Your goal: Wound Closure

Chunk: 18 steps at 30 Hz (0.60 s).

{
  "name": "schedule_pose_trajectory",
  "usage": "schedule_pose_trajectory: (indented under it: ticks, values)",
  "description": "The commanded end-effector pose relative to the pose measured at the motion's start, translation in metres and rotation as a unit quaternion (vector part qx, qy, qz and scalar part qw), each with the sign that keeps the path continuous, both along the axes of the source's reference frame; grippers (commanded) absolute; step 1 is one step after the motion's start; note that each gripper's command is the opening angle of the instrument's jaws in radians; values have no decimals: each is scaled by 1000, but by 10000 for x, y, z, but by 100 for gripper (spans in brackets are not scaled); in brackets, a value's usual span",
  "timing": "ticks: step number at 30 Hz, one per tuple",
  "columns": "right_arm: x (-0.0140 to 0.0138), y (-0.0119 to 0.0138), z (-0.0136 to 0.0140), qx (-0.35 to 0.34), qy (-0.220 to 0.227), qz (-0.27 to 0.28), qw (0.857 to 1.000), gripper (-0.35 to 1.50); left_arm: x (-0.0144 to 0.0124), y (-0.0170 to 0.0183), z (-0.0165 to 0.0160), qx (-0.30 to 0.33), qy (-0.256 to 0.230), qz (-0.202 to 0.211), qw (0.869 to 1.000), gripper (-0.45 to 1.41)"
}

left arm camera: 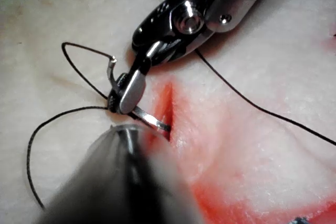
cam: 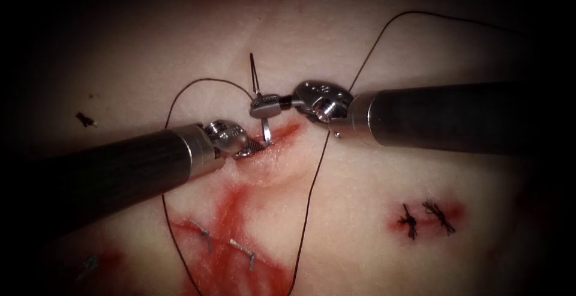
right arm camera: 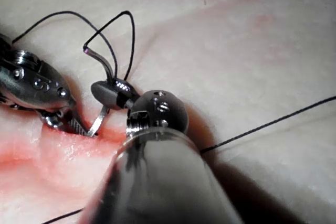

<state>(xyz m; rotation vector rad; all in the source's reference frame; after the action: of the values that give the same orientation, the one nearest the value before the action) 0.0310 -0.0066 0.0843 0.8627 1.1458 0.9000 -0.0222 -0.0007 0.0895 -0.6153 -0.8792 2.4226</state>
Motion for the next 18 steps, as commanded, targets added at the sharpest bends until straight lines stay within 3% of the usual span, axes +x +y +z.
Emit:
schedule_pose_trajectory:
  ticks: [1, 10, 14, 15, 18]
  values:
    - [8, -3, 4, 15, 0, 1, 1000, -35, -6, 2, 6, -1, -1, 0, 1000, 39]
    - [10, -13, 0, 139, -26, -19, 990, -35, -6, 1, 6, -1, -1, 0, 1000, 37]
    - [14, -19, -1, 220, -41, -35, 974, -35, -6, 1, 6, -1, -1, 0, 1000, 37]
    - [17, -23, -2, 252, -47, -29, 966, -35, -6, 0, 6, -1, -1, 0, 1000, 39]
    - [25, -27, -6, 274, -34, -4, 961, -35, -7, 0, 6, -1, 0, 0, 1000, 39]
